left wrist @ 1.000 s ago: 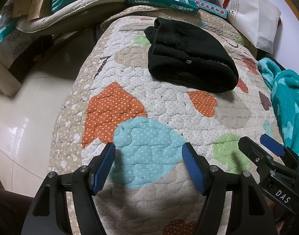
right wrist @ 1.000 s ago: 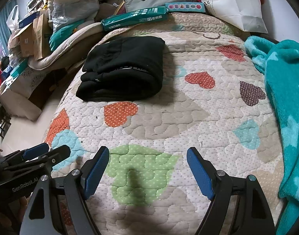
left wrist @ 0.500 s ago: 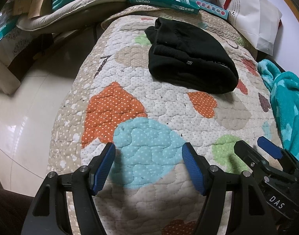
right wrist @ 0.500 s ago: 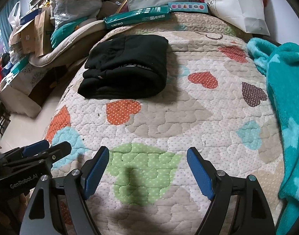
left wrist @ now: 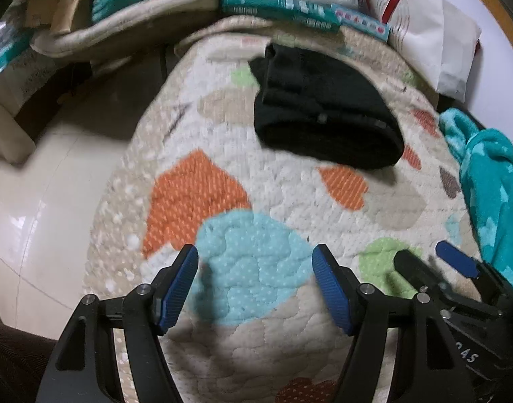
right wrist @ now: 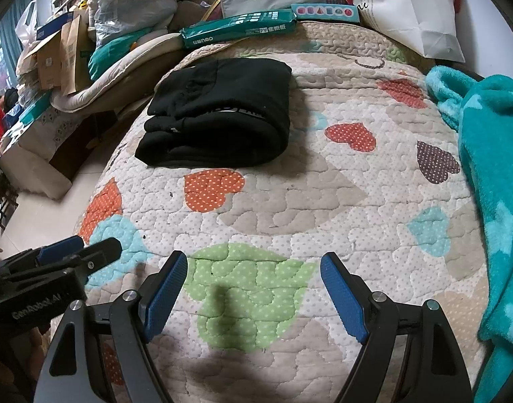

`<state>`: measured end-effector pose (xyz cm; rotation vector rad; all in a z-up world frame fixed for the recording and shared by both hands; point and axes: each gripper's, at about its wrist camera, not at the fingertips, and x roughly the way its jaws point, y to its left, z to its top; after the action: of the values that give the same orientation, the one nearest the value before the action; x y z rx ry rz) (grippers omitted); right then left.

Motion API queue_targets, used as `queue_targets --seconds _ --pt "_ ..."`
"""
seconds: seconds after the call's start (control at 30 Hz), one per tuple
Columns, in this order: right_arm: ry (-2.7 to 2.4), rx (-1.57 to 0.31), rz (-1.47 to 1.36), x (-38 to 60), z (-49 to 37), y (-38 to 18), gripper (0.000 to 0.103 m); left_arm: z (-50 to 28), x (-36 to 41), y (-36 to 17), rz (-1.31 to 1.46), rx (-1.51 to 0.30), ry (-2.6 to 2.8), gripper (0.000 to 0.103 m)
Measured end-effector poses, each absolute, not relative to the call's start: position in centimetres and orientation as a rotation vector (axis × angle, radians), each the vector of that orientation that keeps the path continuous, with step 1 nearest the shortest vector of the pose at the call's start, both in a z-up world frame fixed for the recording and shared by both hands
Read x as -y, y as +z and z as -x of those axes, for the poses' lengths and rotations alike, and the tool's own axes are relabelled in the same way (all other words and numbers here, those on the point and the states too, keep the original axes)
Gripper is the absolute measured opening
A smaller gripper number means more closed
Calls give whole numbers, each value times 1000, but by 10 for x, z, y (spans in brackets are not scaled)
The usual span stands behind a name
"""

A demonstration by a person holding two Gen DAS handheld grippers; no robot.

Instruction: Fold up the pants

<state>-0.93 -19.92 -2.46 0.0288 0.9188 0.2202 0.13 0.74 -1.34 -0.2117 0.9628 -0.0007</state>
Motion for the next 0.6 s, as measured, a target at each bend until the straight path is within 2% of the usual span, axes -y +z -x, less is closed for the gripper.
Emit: queue_targets --seconds 0.1,0.17,0.2,0.27,0.33,0.37,0.47,0.6 --pt "219 -907 -27 199 9 -17 86 12 -8 14 151 -810 62 74" --pt "218 -883 -28 199 8 -7 86 24 -8 41 114 -681 89 95" --pt "218 -867 -28 199 8 0 86 31 -8 56 104 -604 105 98" --pt "221 -845 -27 199 6 11 86 45 -7 82 100 -455 132 103" --pt "222 -825 -28 199 3 22 86 57 -6 102 112 -321 137 103" --pt "222 -819 -29 198 2 25 86 57 -8 109 123 -307 123 103" --pt "223 -799 -39 196 -1 36 86 39 -11 115 169 -417 39 103" --pt "226 -788 -38 195 3 37 87 19 -8 95 217 -601 5 103"
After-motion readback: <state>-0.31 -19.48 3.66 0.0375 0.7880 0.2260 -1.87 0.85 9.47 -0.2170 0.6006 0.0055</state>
